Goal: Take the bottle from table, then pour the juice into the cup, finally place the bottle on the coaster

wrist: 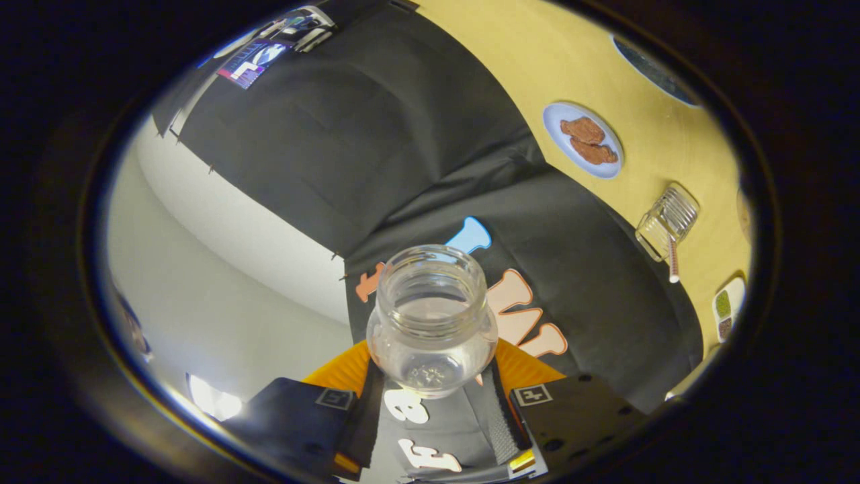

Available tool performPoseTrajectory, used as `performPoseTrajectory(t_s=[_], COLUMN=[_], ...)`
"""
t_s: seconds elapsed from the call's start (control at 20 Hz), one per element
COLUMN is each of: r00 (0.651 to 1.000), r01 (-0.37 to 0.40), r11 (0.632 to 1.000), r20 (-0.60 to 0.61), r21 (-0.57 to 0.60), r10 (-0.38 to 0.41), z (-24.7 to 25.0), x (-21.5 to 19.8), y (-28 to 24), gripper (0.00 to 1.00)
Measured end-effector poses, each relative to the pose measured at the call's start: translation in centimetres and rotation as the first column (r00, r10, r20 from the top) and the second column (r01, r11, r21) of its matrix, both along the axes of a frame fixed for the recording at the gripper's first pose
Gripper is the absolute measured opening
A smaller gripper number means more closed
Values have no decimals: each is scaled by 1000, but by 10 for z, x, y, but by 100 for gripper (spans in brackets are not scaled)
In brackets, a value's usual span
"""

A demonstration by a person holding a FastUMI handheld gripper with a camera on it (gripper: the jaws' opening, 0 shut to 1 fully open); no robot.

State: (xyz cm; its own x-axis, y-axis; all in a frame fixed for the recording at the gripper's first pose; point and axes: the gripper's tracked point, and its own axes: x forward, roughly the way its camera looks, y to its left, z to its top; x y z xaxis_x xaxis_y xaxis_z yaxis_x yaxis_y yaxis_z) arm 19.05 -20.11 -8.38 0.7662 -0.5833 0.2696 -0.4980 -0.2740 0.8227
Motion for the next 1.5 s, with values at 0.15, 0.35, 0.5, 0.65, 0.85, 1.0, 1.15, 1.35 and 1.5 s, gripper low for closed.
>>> performPoseTrajectory(t_s=[0.15,0.35,0.5,0.65,0.85,1.0,1.15,1.35,1.5], r00=[999,967,892,813,707,638,581,510,455], r01=[-13,-105,-217,-307,-411,-487,-558,-636,-687], r11=[999,981,934,874,785,699,607,509,464], r20=[-53,-248,-446,-581,-706,-760,-789,-811,-829], r21=[-35,-160,-285,-376,-463,-524,-566,-580,-559], r10=[12,63,71,36,-46,-125,-202,-287,-324], z=[-7,-27,-50,-68,-88,-93,-96,-115,-135], x=[4,15,19,11,5,0,2,-2,-2], y=[5,23,35,41,43,46,49,51,54], gripper=[71,71,71,71,71,71,71,72,72])
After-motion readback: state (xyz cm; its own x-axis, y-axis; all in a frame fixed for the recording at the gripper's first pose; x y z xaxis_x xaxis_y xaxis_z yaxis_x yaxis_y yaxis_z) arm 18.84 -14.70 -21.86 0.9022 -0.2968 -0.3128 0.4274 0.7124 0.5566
